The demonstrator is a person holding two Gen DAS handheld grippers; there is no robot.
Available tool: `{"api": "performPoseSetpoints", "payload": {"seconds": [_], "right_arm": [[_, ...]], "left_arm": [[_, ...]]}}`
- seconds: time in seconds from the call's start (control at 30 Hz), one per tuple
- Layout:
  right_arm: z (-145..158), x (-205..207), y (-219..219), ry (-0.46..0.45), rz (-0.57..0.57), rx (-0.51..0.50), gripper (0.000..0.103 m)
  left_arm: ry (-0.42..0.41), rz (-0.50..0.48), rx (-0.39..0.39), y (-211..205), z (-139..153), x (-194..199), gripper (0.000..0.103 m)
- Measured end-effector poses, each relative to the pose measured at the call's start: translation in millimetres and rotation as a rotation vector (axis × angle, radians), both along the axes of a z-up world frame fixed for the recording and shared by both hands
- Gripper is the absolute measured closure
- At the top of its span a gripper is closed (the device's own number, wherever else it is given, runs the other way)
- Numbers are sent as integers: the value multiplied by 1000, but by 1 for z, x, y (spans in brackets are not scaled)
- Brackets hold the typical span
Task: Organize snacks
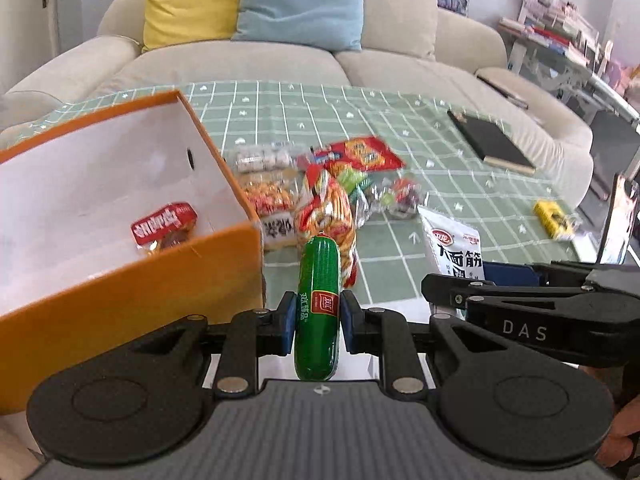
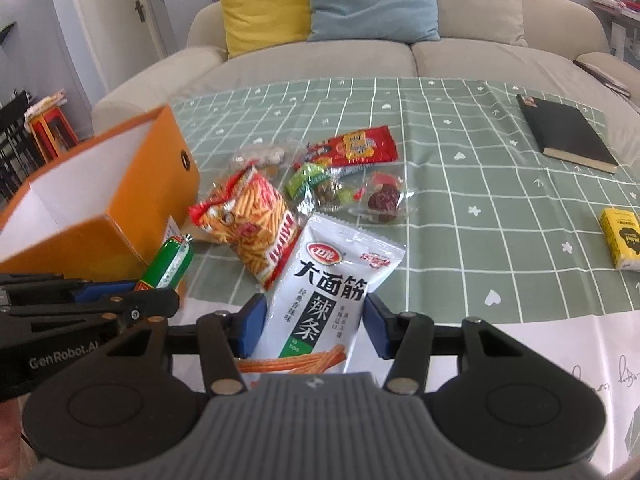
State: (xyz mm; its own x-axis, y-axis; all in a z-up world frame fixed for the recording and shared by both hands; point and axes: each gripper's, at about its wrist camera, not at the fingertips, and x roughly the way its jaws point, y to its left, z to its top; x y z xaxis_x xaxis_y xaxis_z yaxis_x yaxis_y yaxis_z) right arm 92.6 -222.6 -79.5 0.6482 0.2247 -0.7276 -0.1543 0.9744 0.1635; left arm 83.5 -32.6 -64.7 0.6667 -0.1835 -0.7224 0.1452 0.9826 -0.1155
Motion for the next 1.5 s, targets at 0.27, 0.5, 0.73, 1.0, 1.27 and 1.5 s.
{"api": "performPoseSetpoints", "payload": {"seconds": [0.27, 0.5, 0.73, 1.0, 1.27, 1.5], "right_arm": [[40, -4, 4, -85, 11, 83, 53], [76, 6, 31, -157, 83, 107, 53], [100, 29, 72, -206, 180, 122, 53], [111, 61, 125, -221, 284, 104, 53], [102, 89, 176, -205, 384, 31, 53], [81, 110, 213, -182, 458, -74, 53]], "left_arm": [[-80, 38, -53, 13, 38, -8, 78], [-124, 108, -81, 40, 62, -7, 78], [-153, 196, -98, 78, 75, -3, 78], [-155, 302, -80, 125, 81, 9, 78], [-92, 353, -42, 159, 71, 29, 78], [-16, 355, -24, 176, 52, 47, 78]]}}
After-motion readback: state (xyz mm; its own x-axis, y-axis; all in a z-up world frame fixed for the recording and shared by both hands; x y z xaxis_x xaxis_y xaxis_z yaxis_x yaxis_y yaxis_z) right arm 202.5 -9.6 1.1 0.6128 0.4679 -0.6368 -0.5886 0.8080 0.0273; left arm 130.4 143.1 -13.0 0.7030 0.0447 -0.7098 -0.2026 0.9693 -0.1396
